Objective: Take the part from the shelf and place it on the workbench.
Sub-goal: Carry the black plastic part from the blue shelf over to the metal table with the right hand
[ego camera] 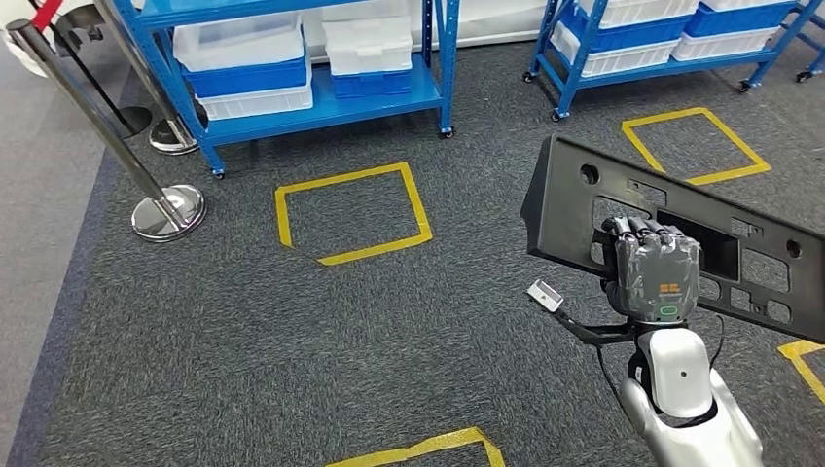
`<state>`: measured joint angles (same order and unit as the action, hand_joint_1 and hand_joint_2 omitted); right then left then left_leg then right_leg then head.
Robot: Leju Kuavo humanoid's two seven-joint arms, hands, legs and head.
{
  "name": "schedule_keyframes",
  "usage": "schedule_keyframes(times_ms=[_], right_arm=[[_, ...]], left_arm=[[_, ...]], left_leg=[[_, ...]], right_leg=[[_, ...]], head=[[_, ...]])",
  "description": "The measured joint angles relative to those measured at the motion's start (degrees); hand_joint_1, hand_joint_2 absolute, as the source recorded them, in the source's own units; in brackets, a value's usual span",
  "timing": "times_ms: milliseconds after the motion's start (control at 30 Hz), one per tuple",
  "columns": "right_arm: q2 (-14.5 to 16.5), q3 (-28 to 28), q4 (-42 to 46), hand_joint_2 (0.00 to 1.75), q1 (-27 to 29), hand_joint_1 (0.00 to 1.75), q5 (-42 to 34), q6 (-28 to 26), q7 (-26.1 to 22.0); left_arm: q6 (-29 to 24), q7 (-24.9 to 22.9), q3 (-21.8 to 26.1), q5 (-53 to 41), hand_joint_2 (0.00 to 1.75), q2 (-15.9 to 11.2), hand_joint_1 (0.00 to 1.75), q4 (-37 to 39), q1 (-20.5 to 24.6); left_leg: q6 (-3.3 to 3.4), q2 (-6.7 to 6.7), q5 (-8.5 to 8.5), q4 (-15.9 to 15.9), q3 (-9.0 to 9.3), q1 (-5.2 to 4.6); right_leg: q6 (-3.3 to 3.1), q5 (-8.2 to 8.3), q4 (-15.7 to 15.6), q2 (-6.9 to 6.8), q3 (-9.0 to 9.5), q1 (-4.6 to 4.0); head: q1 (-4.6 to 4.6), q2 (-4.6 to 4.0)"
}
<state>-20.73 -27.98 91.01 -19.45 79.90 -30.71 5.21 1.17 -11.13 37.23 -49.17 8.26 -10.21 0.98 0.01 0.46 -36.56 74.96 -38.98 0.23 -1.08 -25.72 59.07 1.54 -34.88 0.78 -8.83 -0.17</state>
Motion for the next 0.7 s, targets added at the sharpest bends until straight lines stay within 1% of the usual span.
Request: schedule_keyframes(times_ms=[33,67,100,133,167,200,233,267,300,333,367,400,433,467,500,533,567,600,633,667,700], right_arm=[[0.01,-0.01,0.0,1.75,0.39,1.75,0.85,-0.03,0.28],[0.02,-0.01,0.0,1.75,0.7,1.75,1.73,-0.05,0.61],[0.02,0.01,0.0,1.75,0.9,1.75,2.61,-0.07,0.96],[0.03,0.02,0.0,1.75,0.99,1.75,3.47,-0.13,1.31],[0.03,0.06,0.0,1.75,1.01,1.75,4.19,-0.21,1.56],[0.03,0.1,0.01,1.75,1.04,1.75,4.82,-0.36,1.84],[0.03,0.15,0.01,1.75,1.18,1.75,5.29,-0.51,2.15],[0.02,0.19,0.02,1.75,1.4,1.75,5.58,-0.64,2.43],[-0.01,0.22,0.02,1.75,1.71,1.75,5.7,-0.76,2.74],[-0.13,0.28,0.02,1.75,2.02,1.75,5.81,-0.92,3.33],[-0.43,0.29,0.02,1.75,2.1,1.75,5.88,-1.08,4.24],[-0.95,0.19,0.02,1.75,1.87,1.75,5.92,-1.2,5.49],[-1.85,-0.18,0.08,1.75,1.22,1.75,5.95,-1.03,7.46],[-3.15,-0.97,0.29,1.75,0.14,1.75,5.96,-0.35,9.92],[-4.88,-2.26,0.64,1.75,-1.31,1.75,5.96,0.78,12.91],[-6.87,-3.98,1.09,1.75,-3.03,1.75,5.97,2.09,16.28],[-8.92,-6.14,1.55,1.75,-4.89,1.75,5.98,3.24,19.56],[-10.81,-8.41,1.94,1.75,-6.7,1.75,5.98,4.0,22.32],[-12.44,-10.65,2.26,1.75,-8.28,1.75,5.98,4.38,24.31],[-13.77,-12.63,2.53,1.75,-9.54,1.75,5.99,4.58,25.57],[-14.82,-14.22,2.81,1.75,-10.41,1.75,5.99,4.68,26.15]], left_arm=[[-0.1,0.0,0.02,-0.01,1.75,0.0,0.0,0.0,-0.04],[-0.18,0.0,0.03,-0.02,1.75,0.0,0.0,0.0,-0.07],[-0.22,-0.01,0.04,-0.04,1.75,0.0,0.0,0.0,-0.1],[-0.25,-0.02,0.05,-0.04,1.75,-0.01,0.0,0.0,-0.16],[-0.27,-0.04,0.07,-0.05,1.75,-0.01,0.0,0.0,-0.19],[-0.29,-0.06,0.08,-0.05,1.75,-0.01,0.0,0.0,-0.21],[-0.34,-0.08,0.08,-0.06,1.75,-0.01,0.0,0.0,-0.21],[-0.38,-0.09,0.09,-0.08,1.75,-0.01,0.0,0.0,-0.14],[-0.42,-0.13,0.1,-0.11,1.75,0.01,0.0,0.0,-0.08],[-0.43,-0.13,0.11,-0.15,1.75,0.01,0.0,-0.01,-0.05],[-0.37,0.05,0.13,-0.19,1.75,0.02,0.0,-0.01,-0.03],[-0.23,0.44,0.15,-0.21,1.75,0.05,0.0,-0.01,-0.08],[-0.08,1.02,0.16,-0.21,1.75,0.13,0.0,-0.02,-0.13],[0.06,1.66,0.16,-0.21,1.75,0.27,0.0,-0.01,-0.14],[0.11,2.12,0.17,-0.21,1.75,0.46,0.0,-0.01,-0.12],[0.08,2.39,0.18,-0.21,1.75,0.7,0.0,-0.01,-0.03],[0.02,2.5,0.19,-0.22,1.75,0.93,0.0,0.0,0.08],[-0.04,2.54,0.19,-0.23,1.75,1.13,0.0,0.0,0.2],[-0.07,2.58,0.19,-0.24,1.75,1.3,0.0,0.0,0.31],[-0.08,2.62,0.19,-0.25,1.75,1.44,0.0,0.0,0.39],[-0.08,2.65,0.2,-0.28,1.75,1.53,0.0,-0.01,0.45]], left_leg=[[0.06,-0.07,0.73,0.14,-0.1,0.01],[0.16,-0.24,2.42,-1.84,0.79,0.04],[0.31,-0.9,4.68,-5.46,2.43,0.12],[0.51,-2.26,6.49,-9.26,4.14,0.22],[0.64,-3.49,7.63,-12.53,5.61,0.37],[0.75,-4.47,8.11,-14.55,6.48,0.41],[0.84,-4.82,7.98,-15.29,6.78,0.36],[0.95,-4.3,7.98,-15.6,6.9,0.28],[1.27,-3.62,8.19,-15.81,6.96,0.32],[1.68,-2.89,8.45,-16.19,7.12,0.37],[2.1,-2.15,8.71,-16.59,7.26,0.43],[2.48,-1.39,8.91,-16.89,7.34,0.46],[2.7,-0.69,8.95,-16.9,7.3,0.28],[2.83,0.01,8.93,-16.8,7.17,0.13],[2.92,0.75,8.86,-16.66,7.04,0.01],[2.95,1.52,8.76,-16.55,6.97,-0.08],[2.94,2.27,8.65,-16.47,6.98,-0.12],[2.89,3.0,8.51,-16.44,7.1,-0.12],[2.77,3.65,8.34,-16.43,7.29,-0.15],[2.57,4.22,8.15,-16.37,7.45,-0.29],[2.37,4.69,8.01,-16.34,7.58,-0.43]], right_leg=[[-0.02,0.02,0.06,0.72,-0.03,-0.02],[-0.02,0.02,0.15,1.46,-0.03,-0.02],[0.02,0.0,0.28,2.2,-0.05,0.0],[0.14,-0.03,0.46,2.9,-0.14,-0.04],[0.36,-0.04,0.69,3.6,-0.36,-0.07],[0.7,0.05,0.85,4.2,-0.64,-0.04],[1.09,0.21,0.88,4.81,-0.95,0.01],[1.5,0.42,0.82,5.42,-1.18,0.15],[1.86,0.52,0.78,5.75,-1.36,0.33],[2.15,0.21,1.16,5.06,-1.6,0.3],[2.39,-0.69,2.45,3.72,-2.23,0.24],[2.6,-2.15,4.83,2.02,-3.35,0.19],[2.8,-3.95,8.21,0.28,-4.93,0.1],[2.97,-5.59,11.88,-0.6,-6.71,0.18],[3.11,-6.51,14.76,-1.03,-8.08,0.29],[3.2,-6.44,15.94,-1.28,-8.6,0.38],[3.24,-5.35,14.85,-1.49,-7.91,0.44],[3.23,-3.54,11.77,-1.9,-6.13,0.46],[3.18,-1.9,7.65,-2.94,-3.88,0.41],[2.99,-0.7,4.04,-3.92,-1.92,0.17],[2.74,-0.1,1.64,-4.64,-0.68,-0.08]], head=[[0.0,0.0],[0.0,0.0],[0.0,0.0],[0.0,0.0],[0.0,0.0],[0.01,0.0],[-0.01,0.0],[-0.01,0.0],[-0.02,0.0],[-0.01,0.0],[0.01,0.0],[0.03,0.0],[0.04,0.0],[0.04,0.0],[0.04,0.0],[0.04,0.0],[0.04,0.0],[0.04,0.0],[0.04,0.0],[0.04,0.0],[0.04,0.0]])
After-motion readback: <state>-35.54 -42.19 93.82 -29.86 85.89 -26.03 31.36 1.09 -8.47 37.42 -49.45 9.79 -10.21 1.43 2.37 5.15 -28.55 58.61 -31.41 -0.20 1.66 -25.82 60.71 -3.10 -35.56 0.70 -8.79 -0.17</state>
